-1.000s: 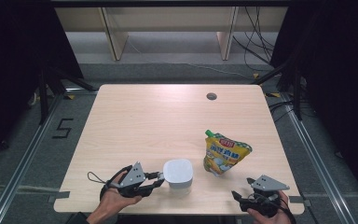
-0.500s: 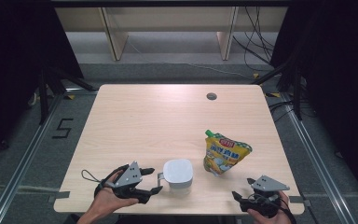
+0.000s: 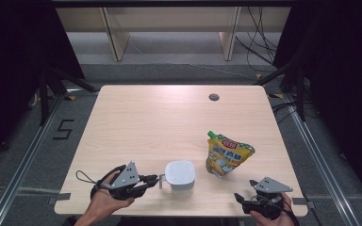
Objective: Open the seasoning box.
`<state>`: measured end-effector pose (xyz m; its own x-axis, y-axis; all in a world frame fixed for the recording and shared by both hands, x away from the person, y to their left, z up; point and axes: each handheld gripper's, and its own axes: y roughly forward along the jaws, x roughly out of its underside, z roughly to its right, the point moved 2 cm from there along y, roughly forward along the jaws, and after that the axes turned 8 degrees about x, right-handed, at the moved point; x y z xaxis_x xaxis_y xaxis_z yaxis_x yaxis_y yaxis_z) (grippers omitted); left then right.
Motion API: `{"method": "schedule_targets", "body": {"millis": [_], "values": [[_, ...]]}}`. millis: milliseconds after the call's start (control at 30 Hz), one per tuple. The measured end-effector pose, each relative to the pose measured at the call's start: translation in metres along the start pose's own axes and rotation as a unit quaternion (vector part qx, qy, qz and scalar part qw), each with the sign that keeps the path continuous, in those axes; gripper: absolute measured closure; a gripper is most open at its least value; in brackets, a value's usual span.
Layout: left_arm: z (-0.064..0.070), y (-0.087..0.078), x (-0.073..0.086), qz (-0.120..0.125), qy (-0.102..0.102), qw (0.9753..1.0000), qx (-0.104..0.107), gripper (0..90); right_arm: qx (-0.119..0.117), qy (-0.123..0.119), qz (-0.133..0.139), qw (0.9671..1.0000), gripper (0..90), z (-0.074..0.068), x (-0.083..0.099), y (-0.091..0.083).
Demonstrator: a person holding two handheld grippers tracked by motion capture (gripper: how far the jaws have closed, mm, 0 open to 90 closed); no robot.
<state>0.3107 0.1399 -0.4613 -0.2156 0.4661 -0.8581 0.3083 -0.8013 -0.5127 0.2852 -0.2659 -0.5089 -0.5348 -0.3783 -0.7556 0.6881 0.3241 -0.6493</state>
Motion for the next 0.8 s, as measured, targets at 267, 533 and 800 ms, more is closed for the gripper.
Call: {"method": "schedule_targets", "body": {"millis": [267, 533, 800], "values": [[0.0, -0.003, -0.018, 0.024, -0.002, 0.9997, 0.004, 89.1, 0.001, 0.0, -0.002, 1.0, 25.4, 0.001, 0.0, 0.0], [0.001, -0.001, -0.037, 0.033, 0.001, 0.9995, 0.005, 89.1, 0.0, 0.0, -0.004, 1.0, 25.4, 0.001, 0.001, 0.001], [0.003, 0.009, -0.048, 0.022, 0.002, 0.9997, 0.015, 89.2, -0.002, 0.002, 0.0, 1.0, 25.4, 0.001, 0.001, 0.002]]}}
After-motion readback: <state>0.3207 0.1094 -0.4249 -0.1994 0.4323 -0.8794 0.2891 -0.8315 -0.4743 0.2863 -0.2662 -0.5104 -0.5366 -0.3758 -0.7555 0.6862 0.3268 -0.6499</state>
